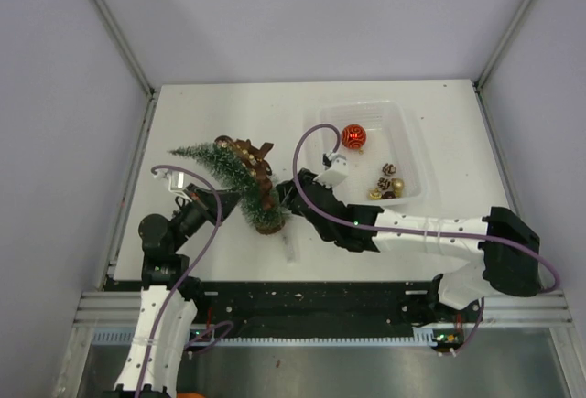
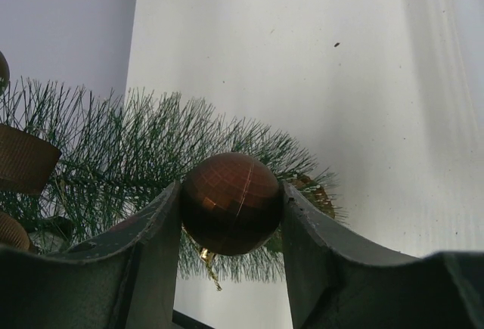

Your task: Decorate the small christmas tree

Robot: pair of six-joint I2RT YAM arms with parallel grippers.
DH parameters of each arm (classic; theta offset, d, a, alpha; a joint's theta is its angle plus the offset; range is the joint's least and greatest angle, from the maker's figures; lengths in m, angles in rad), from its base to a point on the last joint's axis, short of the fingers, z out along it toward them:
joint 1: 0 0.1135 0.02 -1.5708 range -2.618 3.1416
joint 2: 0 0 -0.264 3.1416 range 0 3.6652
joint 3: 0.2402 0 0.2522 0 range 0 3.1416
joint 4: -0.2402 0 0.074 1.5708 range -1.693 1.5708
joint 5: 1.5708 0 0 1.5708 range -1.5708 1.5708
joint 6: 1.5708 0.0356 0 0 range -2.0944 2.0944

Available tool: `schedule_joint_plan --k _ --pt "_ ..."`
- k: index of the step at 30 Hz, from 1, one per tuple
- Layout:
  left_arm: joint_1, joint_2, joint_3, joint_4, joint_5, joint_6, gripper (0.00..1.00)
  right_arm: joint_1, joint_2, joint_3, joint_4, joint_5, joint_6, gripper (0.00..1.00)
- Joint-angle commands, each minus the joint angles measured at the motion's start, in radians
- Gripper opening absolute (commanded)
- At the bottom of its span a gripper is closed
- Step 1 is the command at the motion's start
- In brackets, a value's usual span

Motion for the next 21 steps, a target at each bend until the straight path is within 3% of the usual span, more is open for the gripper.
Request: schedule_joint_plan --k 1,10,15,21 --pt "-0.005 0.003 0.016 0.084 -0.01 -0.013 0.0 0.015 -0.058 -0.016 0.018 -0.004 -0.02 0.29" --pt "-0.005 0.003 0.009 0.109 0.032 -0.005 0.0 0.013 -0.104 -0.064 0.083 -0.03 -0.068 0.54" --pt "-0.005 0.002 0.004 0.115 0.047 0.009 0.0 0.015 -0.141 -0.093 0.072 -0.05 -0.111 0.73" --pt "-0.005 -0.003 0.004 0.115 0.053 0.01 0.0 0.007 -0.245 -0.154 0.024 -0.025 -0.147 0.77"
